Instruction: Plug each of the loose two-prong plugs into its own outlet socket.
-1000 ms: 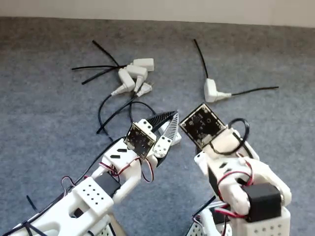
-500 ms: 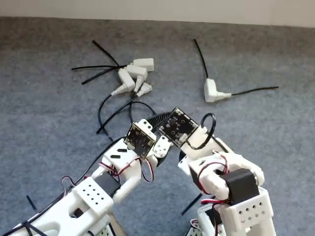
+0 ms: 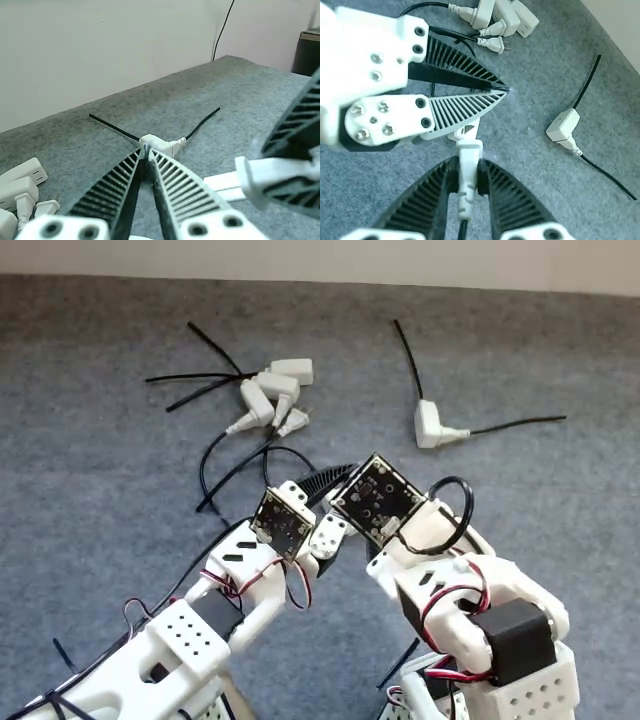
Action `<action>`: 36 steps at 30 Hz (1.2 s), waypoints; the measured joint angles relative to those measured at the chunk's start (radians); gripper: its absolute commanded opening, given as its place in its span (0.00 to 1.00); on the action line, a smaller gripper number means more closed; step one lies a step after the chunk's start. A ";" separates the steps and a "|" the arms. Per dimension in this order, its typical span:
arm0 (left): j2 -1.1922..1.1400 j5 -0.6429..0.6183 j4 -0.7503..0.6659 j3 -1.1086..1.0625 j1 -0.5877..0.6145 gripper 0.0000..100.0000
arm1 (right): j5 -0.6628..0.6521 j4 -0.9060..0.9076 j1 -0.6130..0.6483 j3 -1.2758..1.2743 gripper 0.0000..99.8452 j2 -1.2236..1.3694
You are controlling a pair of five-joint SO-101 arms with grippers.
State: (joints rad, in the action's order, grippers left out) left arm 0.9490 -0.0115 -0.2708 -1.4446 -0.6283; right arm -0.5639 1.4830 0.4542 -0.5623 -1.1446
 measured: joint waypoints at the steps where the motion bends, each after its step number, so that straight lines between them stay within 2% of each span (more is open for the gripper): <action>1: 0.000 0.000 0.000 0.000 0.000 0.01 | 0.003 0.000 0.000 0.000 0.01 0.000; 8: 0.000 0.000 0.000 0.000 0.000 0.01 | 0.063 0.000 0.038 0.000 0.01 -0.002; 18: -0.002 0.002 0.000 0.000 -0.003 0.01 | 0.068 0.000 0.097 0.115 0.01 -0.014; 26: -0.002 0.003 0.000 0.000 -0.006 0.01 | 0.068 0.000 0.097 0.126 0.01 -0.014; 36: -0.002 0.003 0.000 0.000 -0.006 0.01 | 0.009 0.064 -0.100 0.052 0.01 -0.014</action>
State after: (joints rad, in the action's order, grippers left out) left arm 0.9475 -0.0084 -0.2708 -1.4446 -0.6345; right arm -0.5547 1.5474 0.3544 -0.5102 -1.1584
